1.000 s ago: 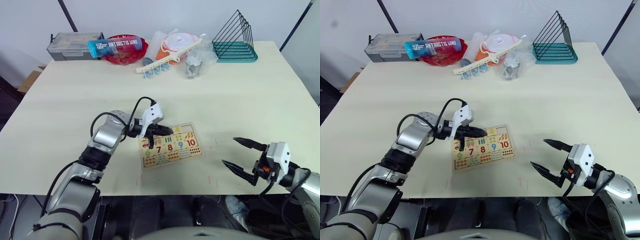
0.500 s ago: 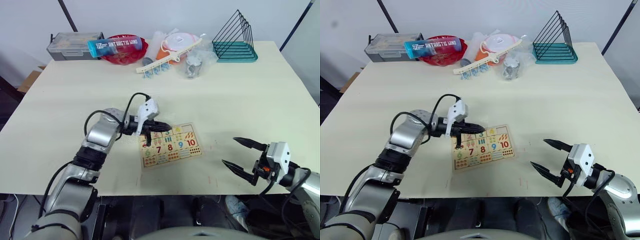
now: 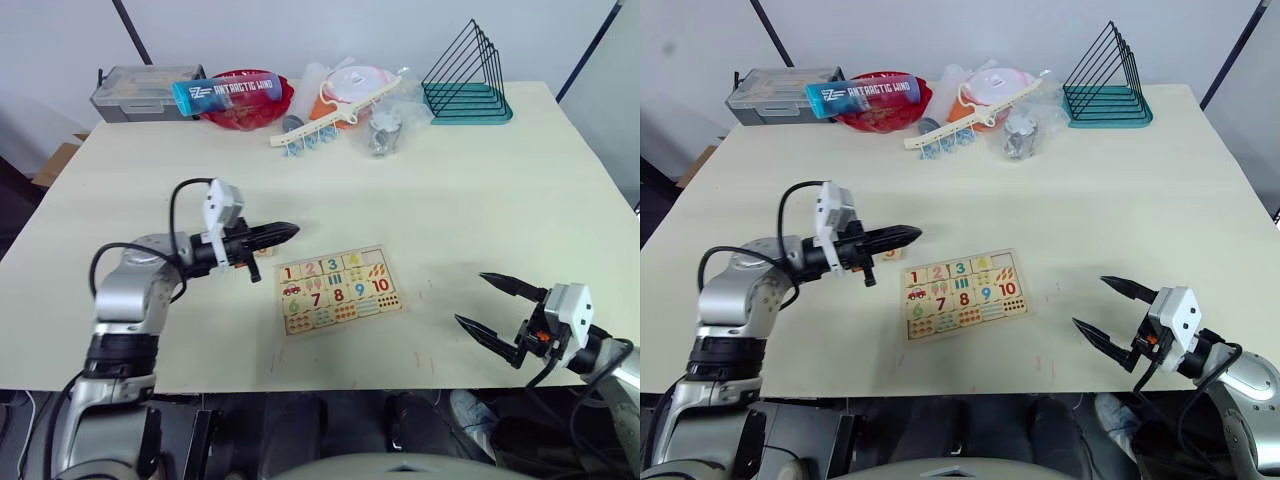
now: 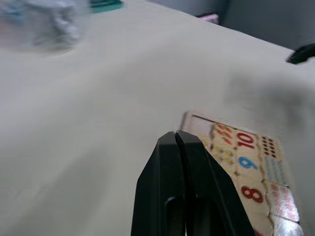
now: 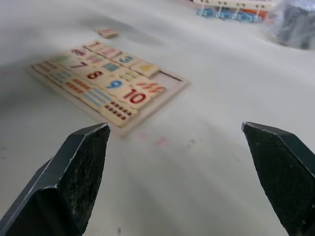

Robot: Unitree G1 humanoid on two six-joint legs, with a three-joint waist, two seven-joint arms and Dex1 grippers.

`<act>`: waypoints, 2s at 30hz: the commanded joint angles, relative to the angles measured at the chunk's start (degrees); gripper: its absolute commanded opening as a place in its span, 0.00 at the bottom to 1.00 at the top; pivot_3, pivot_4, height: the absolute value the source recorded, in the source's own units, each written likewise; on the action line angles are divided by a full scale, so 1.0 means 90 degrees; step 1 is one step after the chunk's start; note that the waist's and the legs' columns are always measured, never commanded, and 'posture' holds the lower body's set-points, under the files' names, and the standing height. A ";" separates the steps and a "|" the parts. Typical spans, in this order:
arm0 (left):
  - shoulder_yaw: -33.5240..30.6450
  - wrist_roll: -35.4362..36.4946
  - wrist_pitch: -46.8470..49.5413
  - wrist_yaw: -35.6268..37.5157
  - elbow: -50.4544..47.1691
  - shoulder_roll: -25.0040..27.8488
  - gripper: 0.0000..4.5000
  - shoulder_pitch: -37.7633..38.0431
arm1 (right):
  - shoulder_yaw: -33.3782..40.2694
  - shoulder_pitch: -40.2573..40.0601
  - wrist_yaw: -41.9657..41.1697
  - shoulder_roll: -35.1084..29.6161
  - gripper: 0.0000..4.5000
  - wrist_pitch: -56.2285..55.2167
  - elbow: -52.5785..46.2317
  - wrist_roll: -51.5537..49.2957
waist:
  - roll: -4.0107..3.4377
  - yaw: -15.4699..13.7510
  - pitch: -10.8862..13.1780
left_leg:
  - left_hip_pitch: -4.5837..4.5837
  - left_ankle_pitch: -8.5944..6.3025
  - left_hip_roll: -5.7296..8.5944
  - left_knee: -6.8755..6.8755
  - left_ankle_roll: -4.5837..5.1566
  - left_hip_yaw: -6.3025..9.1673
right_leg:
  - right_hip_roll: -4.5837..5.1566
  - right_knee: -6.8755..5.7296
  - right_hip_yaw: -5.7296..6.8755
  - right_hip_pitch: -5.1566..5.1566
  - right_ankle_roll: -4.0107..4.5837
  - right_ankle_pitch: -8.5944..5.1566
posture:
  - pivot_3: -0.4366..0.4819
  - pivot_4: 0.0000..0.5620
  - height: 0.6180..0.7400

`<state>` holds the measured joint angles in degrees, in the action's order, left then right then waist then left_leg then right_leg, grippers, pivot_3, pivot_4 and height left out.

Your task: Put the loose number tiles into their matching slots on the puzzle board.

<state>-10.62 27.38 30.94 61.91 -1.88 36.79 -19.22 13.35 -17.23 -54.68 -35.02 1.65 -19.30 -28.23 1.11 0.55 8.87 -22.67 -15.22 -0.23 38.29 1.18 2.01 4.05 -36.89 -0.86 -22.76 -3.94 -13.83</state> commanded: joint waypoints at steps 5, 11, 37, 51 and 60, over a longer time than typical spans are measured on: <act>-0.0815 0.0110 -0.0554 -0.0310 -0.0502 0.0267 0.82 0.1181 | 0.0461 -0.0294 -0.0150 -0.0018 1.00 -0.0275 0.0094 -0.0159 | 0.0000 -0.0029 0.0000 | 0.0001 0.0000 -0.0003 -0.0001 0.0000 -0.0001 | 0.0002 0.0001 0.0000 0.0001 0.0000 0.0000 | 0.48 0.27 1.00; -0.1397 0.0132 -0.0832 -0.0389 -0.0786 0.0439 1.00 0.2208 | 0.0785 -0.0603 -0.0228 0.0056 1.00 -0.0610 0.0358 -0.0136 | -0.0001 -0.0029 0.0000 | 0.0003 -0.0001 -0.0008 -0.0003 -0.0001 -0.0005 | 0.0003 0.0003 -0.0003 0.0001 0.0001 0.0000 | 0.48 0.27 1.00; -0.1865 0.0208 -0.2137 -0.0473 -0.0625 0.0096 1.00 0.3888 | 0.1288 -0.1207 -0.0466 0.0311 1.00 -0.1068 0.0843 -0.0359 | -0.0009 -0.0063 -0.0007 | 0.0014 -0.0003 -0.0016 -0.0010 0.0001 -0.0015 | 0.0006 0.0008 -0.0008 0.0007 0.0003 -0.0002 | 0.48 0.27 1.00; -0.1664 0.0160 -0.2417 -0.0386 -0.0214 0.0175 1.00 0.3582 | 0.1294 -0.1330 -0.0474 0.0260 1.00 -0.0960 0.0657 -0.0392 | -0.0010 -0.0061 -0.0008 | 0.0015 -0.0003 -0.0015 -0.0010 0.0001 -0.0015 | 0.0005 0.0008 -0.0008 0.0008 0.0003 -0.0002 | 0.48 0.27 1.00; -0.1639 0.0412 -0.2205 -0.0749 -0.0582 -0.0069 1.00 0.3535 | 0.1281 -0.1306 -0.0458 0.0137 1.00 -0.0725 0.0486 -0.0460 | -0.0009 -0.0061 -0.0008 | 0.0015 -0.0003 -0.0016 -0.0010 0.0001 -0.0015 | 0.0006 0.0008 -0.0009 0.0008 0.0002 -0.0001 | 0.48 0.27 1.00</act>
<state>-24.55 29.54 10.95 56.44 -3.92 36.53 12.81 23.49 -28.89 -59.13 -32.68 -6.29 -12.67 -30.97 1.03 0.00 8.79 -22.53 -15.25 -0.38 38.20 1.19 1.88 4.10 -36.82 -0.93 -22.69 -3.92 -13.85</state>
